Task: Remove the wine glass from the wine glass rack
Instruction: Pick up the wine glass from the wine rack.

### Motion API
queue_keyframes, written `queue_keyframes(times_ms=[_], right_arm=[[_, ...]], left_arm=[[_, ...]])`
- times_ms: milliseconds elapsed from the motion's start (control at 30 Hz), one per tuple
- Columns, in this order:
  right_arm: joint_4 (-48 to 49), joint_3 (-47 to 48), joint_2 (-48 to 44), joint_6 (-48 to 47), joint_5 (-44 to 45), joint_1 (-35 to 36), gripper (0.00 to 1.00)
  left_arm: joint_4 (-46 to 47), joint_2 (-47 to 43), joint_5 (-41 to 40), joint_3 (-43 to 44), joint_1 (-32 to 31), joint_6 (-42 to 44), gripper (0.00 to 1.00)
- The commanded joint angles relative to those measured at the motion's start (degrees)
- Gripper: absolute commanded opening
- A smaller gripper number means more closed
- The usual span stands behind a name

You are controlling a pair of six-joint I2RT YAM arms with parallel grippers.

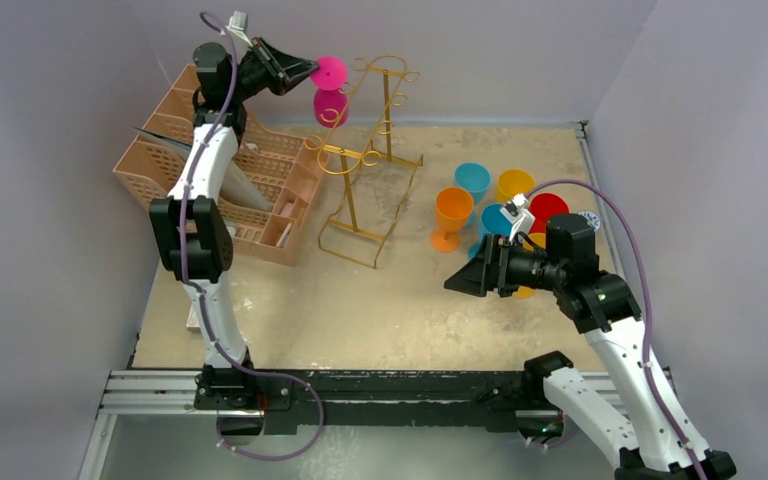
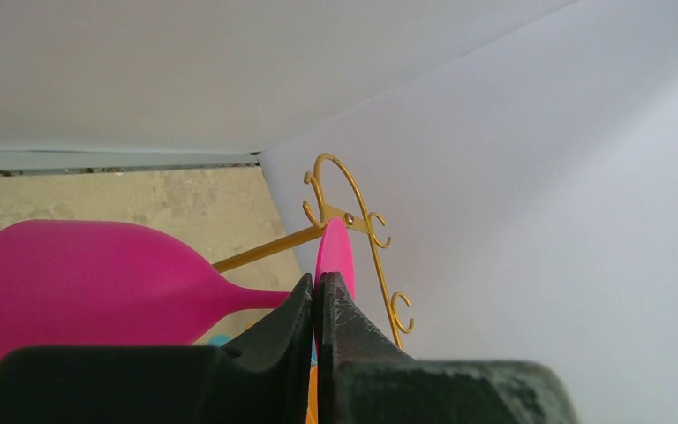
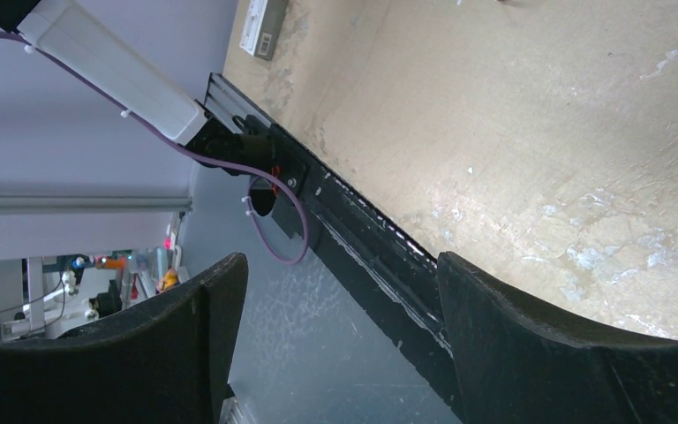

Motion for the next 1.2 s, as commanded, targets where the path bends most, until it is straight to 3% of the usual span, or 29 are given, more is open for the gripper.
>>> queue_keyframes(times_ms=[0,433,633,833,1067,1133,1167], right_arm=[[0.9,0.7,-0.1,0.0,0.2,-0.2,0.81],[0.8,0.6,-0.8,-0.5,0.2,-0.2,0.81],[1.2,0.1,-1.4,-0.6,0.0,-0.2,0.81],[1.5,-0.4,-1.8,-0.3,-0.2,-0.1,0.81],[4.8,-2.4,-2.3,1.8,-1.5,-0.2,0.81],[4.8,-2.5,-2.4,1.9,-1.7,-0.1,0.81],[4.8,-2.6,-2.5,1.8,-1.8,-0.2,0.81]], left_arm=[[4.9,-4.5,-1.1,-0.5,1.0,-1.4,0.00],[6.1,-10.9,-0.7,-5.0,2.7,2.2,0.00],[0.3,-20.2,-1.1,-11.4,4.8,11.4,0.00],[0.9,-32.4,0.6,-23.0,8.4,12.0,0.00],[-2.6,-45.9,1.9,-33.7,9.3,18.7,0.00],[-7.0,-51.2,-1.6,-36.8,9.4,22.2,0.00],[-10.1,-55.8,-7.0,-39.1,9.2,24.8,0.00]])
